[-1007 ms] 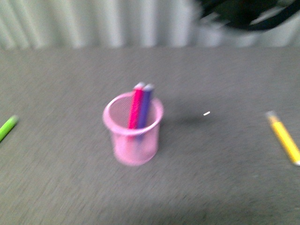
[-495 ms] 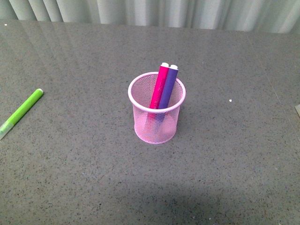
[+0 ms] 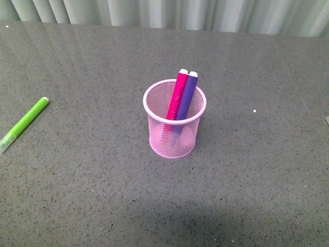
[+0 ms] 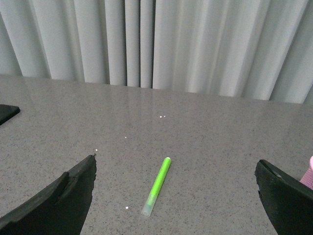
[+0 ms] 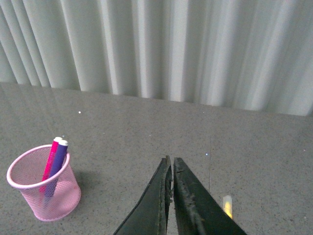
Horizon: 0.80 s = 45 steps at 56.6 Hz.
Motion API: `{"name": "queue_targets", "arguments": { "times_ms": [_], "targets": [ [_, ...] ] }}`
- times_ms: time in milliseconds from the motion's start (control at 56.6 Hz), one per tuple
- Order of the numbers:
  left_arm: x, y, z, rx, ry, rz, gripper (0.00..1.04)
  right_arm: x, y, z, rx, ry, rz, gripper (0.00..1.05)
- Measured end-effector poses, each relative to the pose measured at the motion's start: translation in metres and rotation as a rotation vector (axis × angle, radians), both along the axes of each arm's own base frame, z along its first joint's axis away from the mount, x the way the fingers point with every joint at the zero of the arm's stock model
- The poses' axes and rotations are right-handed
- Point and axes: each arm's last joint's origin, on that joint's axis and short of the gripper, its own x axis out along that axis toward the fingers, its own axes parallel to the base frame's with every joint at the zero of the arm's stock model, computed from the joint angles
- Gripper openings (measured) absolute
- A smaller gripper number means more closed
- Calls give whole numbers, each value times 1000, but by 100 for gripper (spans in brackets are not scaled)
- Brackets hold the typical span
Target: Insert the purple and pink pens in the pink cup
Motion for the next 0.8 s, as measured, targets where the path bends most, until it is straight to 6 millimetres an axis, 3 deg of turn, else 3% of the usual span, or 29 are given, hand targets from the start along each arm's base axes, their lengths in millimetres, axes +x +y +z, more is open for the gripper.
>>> {"name": "queue_targets", "arguments": {
  "times_ms": [795],
  "targets": [
    [0,0,0,0,0,0,97,-19,0,-7,-3,-26,0,3]
  ]
}}
